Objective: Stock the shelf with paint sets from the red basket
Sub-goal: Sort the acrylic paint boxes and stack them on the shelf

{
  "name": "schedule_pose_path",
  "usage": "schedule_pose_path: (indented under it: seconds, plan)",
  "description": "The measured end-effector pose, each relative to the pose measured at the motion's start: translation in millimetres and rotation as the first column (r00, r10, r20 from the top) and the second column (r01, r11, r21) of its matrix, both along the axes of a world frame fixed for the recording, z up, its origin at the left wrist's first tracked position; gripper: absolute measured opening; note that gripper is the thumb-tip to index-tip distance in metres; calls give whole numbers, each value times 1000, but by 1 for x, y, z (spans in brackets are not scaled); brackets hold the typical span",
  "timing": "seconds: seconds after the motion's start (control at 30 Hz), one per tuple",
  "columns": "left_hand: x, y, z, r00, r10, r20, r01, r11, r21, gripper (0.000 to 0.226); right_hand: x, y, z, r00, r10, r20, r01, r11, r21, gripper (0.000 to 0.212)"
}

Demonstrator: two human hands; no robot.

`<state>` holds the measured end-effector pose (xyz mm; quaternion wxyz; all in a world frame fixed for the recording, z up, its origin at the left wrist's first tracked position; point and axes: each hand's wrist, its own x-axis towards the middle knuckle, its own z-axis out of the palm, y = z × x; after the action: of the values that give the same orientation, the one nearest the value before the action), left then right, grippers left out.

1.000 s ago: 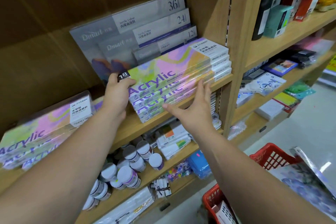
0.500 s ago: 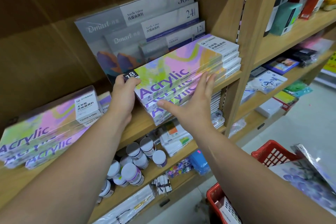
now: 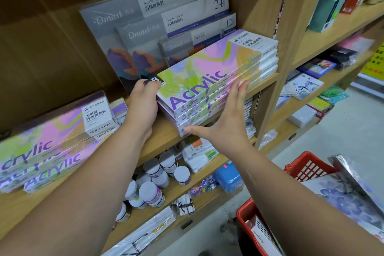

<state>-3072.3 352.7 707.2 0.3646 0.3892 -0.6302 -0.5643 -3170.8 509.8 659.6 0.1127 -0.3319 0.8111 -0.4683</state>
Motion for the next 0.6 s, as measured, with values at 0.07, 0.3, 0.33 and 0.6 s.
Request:
schedule_pose_path:
  seconds: [0.07, 0.3, 0.33, 0.6]
  plan:
    - [4, -2, -2, 1000, -20, 16, 20, 1000, 4, 14, 2, -1, 3, 1000, -14, 2, 14, 1000, 23, 171]
    - [8, 14, -4, 999, 43, -29, -43, 999, 10, 31, 9, -18, 15, 995, -94, 19, 91, 989, 114, 170]
    - [11, 17, -6, 999, 12, -30, -12, 1000, -13, 35, 8, -18, 13, 995, -95, 16, 93, 991, 101, 169]
    - [28, 10, 10, 900, -152, 408, 268, 932, -244, 155, -20, 14, 12, 995, -68, 76, 72, 996, -60, 142]
